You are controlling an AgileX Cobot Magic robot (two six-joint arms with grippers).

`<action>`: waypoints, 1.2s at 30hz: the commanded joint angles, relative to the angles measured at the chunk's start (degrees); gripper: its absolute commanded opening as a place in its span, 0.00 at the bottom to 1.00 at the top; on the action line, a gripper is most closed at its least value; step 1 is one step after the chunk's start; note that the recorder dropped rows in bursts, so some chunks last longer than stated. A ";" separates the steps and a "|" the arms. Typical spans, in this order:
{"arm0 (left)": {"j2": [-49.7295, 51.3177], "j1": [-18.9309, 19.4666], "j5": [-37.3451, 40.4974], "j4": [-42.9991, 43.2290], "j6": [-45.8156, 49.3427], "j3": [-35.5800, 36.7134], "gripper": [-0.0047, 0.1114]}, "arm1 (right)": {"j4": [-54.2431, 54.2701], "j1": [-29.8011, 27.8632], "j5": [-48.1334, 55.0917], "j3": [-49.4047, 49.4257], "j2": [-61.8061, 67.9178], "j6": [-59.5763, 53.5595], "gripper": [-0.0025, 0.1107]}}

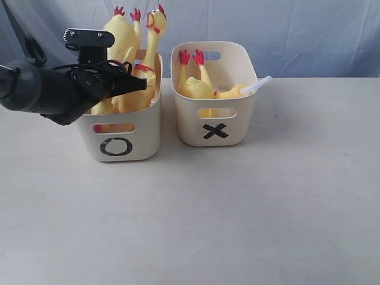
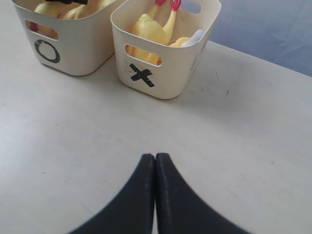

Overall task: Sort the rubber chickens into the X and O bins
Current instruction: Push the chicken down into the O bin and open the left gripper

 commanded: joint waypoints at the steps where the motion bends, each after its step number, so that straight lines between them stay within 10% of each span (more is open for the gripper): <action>1: 2.01 0.02 3.69 -0.35 0.04 0.22 0.06 | 0.01 0.00 -0.22 0.23 -0.40 -0.23 0.01; 12: 2.87 0.02 6.57 -1.57 0.04 0.22 0.40 | 0.01 0.00 -0.22 0.23 -0.40 -0.23 0.01; 36: -4.17 0.02 6.36 -1.15 8.42 0.22 0.55 | 0.01 0.00 -0.22 0.23 -0.40 -0.23 0.01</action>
